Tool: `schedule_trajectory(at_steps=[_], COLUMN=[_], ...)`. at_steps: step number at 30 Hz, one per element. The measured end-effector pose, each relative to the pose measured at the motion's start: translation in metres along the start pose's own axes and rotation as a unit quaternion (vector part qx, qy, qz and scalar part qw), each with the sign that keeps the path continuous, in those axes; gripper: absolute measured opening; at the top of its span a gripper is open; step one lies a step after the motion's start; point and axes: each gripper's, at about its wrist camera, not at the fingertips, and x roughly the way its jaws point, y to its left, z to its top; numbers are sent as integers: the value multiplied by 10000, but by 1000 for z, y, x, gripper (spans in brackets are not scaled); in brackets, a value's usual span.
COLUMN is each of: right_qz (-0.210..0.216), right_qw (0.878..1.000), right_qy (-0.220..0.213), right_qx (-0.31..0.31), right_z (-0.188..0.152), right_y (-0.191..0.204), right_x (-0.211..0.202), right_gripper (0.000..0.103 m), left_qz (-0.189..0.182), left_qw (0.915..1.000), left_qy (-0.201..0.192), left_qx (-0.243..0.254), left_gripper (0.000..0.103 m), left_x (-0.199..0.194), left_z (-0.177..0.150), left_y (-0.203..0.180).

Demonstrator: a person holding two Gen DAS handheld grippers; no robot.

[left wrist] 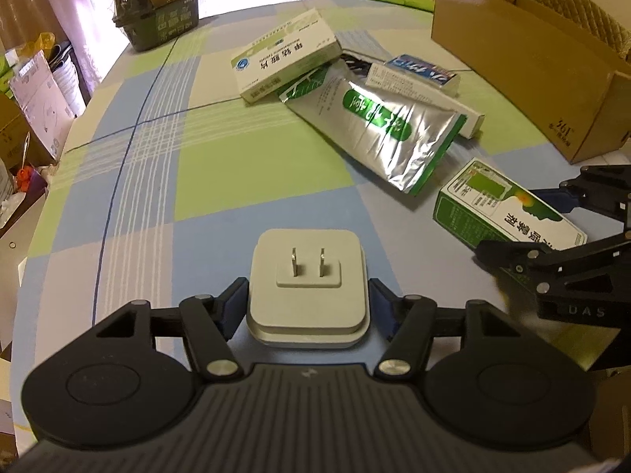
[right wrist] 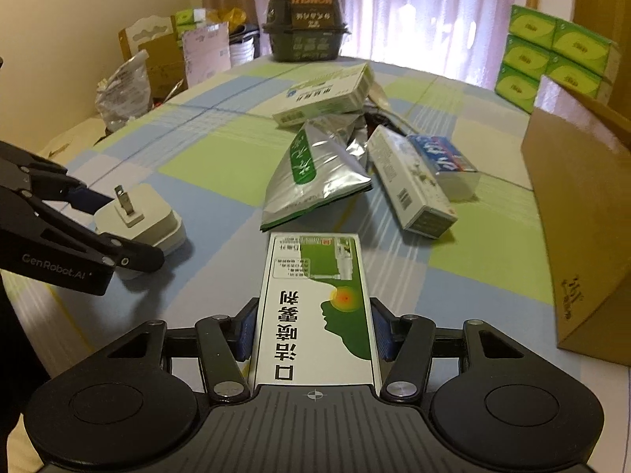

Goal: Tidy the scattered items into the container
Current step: 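Carry white plug with left gripper while right gripper carries green box to cardboard box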

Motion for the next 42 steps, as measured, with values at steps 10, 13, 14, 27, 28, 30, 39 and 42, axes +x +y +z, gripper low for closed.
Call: schedule_trajectory(at_steps=[10,13,14,27,28,30,39,42], right_qz=[-165,-197,-221,-537,-567,-626,-1066,-1251], right_qw=[9995,9990,9988,9946,9940,9926,9814,9767], right_qy=[-186,-263,-290,-781,-836,-959,-1534,-1669], right_qx=[202,310,336,426,423,401,438,495], right_z=[-1,-5,-6,10,14,23,60,69], right_y=[-7,-10,-11,-30,-34,-41,-94,-119], right_x=[-26,-36,-39,-79,-83,-91,-132,-145], right_gripper=[58,58,58,58,58,58,58,58], left_qz=[-128,-172,-182,-331,-362,-411,-738,-884], left_qw=[9998,9997,9997,9985,9981,9973,9901,9869], left_qy=[-124,-156,-166,-436,-487,-587,-1069,-1202], left_qx=[-25,-17,-11,103,131,184,523,618], left_gripper=[60,60,60,60,60,60,60,60], left_x=[-18,-24,-26,-45,-47,-51,-66,-69], left_z=[3,1,1,29,34,46,112,135], left_y=[-15,-19,-21,-51,-55,-64,-115,-136])
